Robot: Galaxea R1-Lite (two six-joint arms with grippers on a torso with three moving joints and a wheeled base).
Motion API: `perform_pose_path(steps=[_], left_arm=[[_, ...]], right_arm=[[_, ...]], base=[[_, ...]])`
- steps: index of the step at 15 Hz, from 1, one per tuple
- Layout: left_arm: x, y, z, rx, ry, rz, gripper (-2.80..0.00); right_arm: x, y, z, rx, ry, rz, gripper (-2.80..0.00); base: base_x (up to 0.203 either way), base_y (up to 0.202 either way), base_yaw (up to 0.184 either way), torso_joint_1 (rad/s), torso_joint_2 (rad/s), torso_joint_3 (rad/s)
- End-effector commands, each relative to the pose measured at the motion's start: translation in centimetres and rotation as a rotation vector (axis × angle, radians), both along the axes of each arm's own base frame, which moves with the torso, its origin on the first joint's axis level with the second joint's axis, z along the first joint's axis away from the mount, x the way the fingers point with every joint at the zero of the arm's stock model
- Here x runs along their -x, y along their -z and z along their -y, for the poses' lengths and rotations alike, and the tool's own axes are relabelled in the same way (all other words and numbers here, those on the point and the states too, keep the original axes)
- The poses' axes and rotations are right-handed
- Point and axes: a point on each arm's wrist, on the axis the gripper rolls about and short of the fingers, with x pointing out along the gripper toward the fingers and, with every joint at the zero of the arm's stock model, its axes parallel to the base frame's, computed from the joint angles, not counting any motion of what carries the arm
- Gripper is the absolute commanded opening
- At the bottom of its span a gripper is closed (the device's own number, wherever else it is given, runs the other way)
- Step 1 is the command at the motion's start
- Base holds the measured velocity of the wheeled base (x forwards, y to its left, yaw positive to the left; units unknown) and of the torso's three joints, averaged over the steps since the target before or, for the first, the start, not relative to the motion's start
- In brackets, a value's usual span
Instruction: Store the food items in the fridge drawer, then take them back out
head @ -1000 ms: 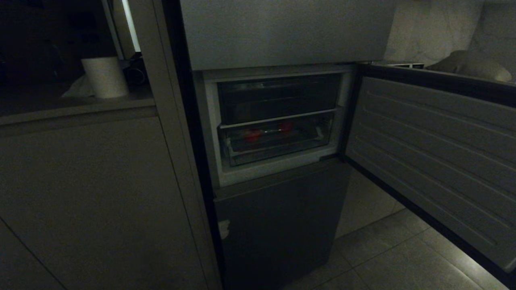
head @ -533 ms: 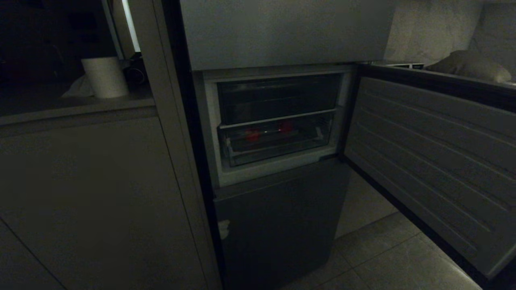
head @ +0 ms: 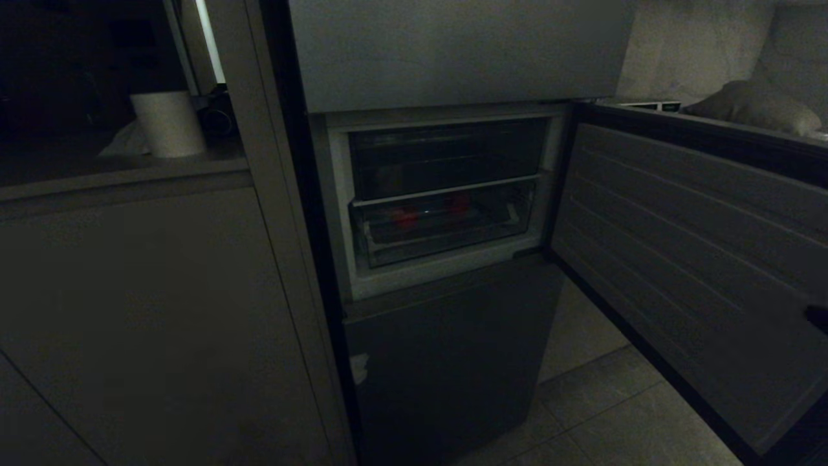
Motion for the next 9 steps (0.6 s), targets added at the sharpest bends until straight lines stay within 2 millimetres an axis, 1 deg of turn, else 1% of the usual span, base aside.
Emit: perform_pose_path(steps=[1, 3, 4, 5, 6, 8, 9], left_arm=[[0.1, 0.1, -0.1, 0.007, -0.027, 0.007, -2.80], [0.1, 0.1, -0.1, 0.017, -0.046, 0.008, -2.80], [0.0, 0.2, -0.1, 0.049, -0.054, 0.012, -2.80], [-0.2, 0.1, -0.1, 0.075, -0.067, 0.049, -2.80], [-0.4, 0.0, -0.1, 0.086, -0.071, 0.087, -2.80], [-0.4, 0.1, -0.1, 0.090, -0.073, 0.093, -2.80], [-0.4, 0.1, -0.1, 0.088, -0.072, 0.093, -2.80]], right_arm=[[-2.5, 0.3, 0.2, 0.000, 0.065, -0.069, -2.80], [-2.6, -0.3, 0.3, 0.003, 0.119, -0.052, -2.80], [-2.6, -0.4, 0.5, 0.006, 0.161, -0.045, -2.80], [-2.6, -0.5, 0.6, 0.008, 0.201, -0.044, -2.80], [-2.4, -0.5, 0.6, 0.009, 0.203, -0.036, -2.80], [-1.7, -0.6, 0.6, 0.015, 0.202, -0.014, -2.80], [-0.8, -0.6, 0.5, 0.015, 0.201, 0.008, -2.80]], base=[[0.000, 0.000, 0.000, 0.000, 0.00, 0.000], [0.000, 0.000, 0.000, 0.000, 0.00, 0.000], [0.000, 0.000, 0.000, 0.000, 0.00, 0.000], [0.000, 0.000, 0.000, 0.000, 0.00, 0.000], [0.000, 0.000, 0.000, 0.000, 0.00, 0.000], [0.000, 0.000, 0.000, 0.000, 0.00, 0.000], [0.000, 0.000, 0.000, 0.000, 0.00, 0.000]])
